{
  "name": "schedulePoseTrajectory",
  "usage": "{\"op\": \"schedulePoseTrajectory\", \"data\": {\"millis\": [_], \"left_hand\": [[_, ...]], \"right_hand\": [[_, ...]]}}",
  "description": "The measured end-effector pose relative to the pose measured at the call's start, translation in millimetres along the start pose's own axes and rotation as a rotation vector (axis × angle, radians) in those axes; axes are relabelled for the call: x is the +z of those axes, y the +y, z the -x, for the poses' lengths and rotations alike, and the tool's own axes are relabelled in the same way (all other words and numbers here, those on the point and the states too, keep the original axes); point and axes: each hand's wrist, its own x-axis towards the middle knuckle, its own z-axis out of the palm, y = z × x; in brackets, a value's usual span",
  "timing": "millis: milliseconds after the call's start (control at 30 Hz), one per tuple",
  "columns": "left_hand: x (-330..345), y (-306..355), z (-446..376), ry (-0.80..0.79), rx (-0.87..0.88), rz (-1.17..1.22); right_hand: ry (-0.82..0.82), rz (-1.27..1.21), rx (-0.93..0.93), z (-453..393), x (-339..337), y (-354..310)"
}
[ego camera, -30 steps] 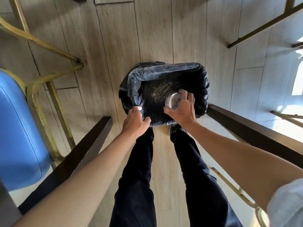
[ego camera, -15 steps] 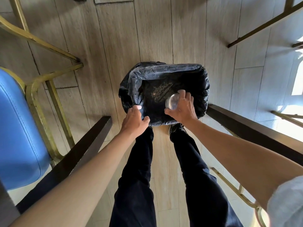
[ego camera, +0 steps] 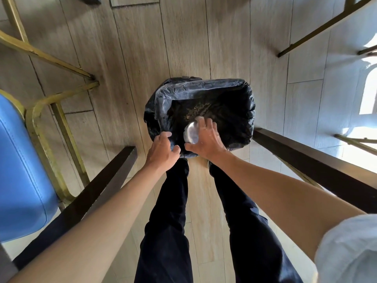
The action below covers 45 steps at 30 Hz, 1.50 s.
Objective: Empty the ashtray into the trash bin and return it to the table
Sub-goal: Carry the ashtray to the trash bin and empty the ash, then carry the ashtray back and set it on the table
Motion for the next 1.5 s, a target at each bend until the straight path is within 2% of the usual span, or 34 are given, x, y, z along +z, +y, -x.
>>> {"op": "schedulePoseTrajectory", "data": {"millis": [100,333,400,500,600,800,933,1067,1300,1500], "left_hand": [[0,-4,3,-0.037,-0.020,0.015],[-9,-9,23,-0.106,-0.082,0.081],[-10,-5,33,-0.106,-0.108,0.061],[-16,8,60,-0.104,-0.120,0.036],[-26,28,102,-0.116,-0.114,0.042],[-56,77,193,-0.111,-0.007,0.034],[-75,108,257,-0.032,0.124,0.069],[-89,135,333,0.093,0.338,0.142],[-97,157,455,0.330,0.562,0.257],[-96,144,526,0.649,0.691,0.242]], "right_hand": [[-0.036,-0.019,0.070,1,1,-2],[0.090,-0.363,0.289,14,-43,17],[0.099,-0.571,0.396,27,-65,27],[-0.001,-1.071,0.560,61,-99,31],[-0.047,-1.411,0.643,109,-128,26],[-0.069,-1.789,0.553,207,-195,-15],[-0.166,-1.841,0.366,271,-236,-43],[-0.241,-1.812,0.196,336,-275,-61],[-0.297,-1.507,0.014,421,-326,-95],[-0.366,-1.198,-0.111,482,-325,-129]]}}
